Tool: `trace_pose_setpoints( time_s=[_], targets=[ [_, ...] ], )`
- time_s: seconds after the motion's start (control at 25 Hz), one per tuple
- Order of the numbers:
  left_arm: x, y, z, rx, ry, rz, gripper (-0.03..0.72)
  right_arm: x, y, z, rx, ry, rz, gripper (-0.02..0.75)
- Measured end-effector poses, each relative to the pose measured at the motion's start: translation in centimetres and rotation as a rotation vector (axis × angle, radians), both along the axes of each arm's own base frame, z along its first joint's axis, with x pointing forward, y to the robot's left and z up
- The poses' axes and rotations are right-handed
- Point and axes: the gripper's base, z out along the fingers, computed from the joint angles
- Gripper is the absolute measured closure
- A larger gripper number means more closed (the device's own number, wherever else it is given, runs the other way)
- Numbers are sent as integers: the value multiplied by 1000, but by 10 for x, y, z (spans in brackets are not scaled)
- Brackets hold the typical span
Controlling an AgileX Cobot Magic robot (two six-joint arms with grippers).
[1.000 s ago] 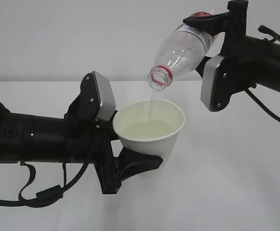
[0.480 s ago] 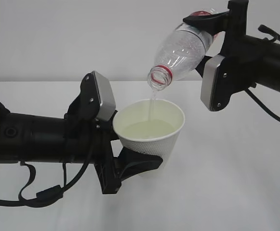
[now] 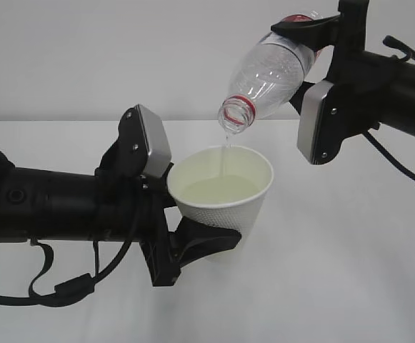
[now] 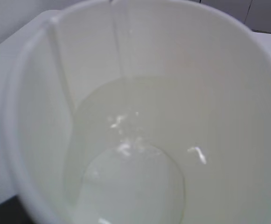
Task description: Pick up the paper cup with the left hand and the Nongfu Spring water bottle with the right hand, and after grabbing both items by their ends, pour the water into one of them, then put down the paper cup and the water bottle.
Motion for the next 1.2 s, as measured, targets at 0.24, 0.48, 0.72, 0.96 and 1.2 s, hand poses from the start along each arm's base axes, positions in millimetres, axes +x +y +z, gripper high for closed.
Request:
trace_pose_setpoints(
  time_s=[0.24, 0.48, 0.72, 0.96, 1.2],
  targets=[
    [1, 0, 1, -10, 7, 16, 190, 0, 0, 0, 2, -3, 2, 214],
    [1, 0, 1, -11, 8, 18, 190, 0, 0, 0, 9, 3, 2, 214],
    [1, 0, 1, -11, 8, 18, 190, 0, 0, 0, 35, 24, 1, 214],
    [1, 0, 1, -11, 8, 18, 190, 0, 0, 0, 68, 51, 1, 214],
    [1, 0, 1, -12, 9, 19, 190, 0, 0, 0, 98, 80, -2, 214]
  ],
)
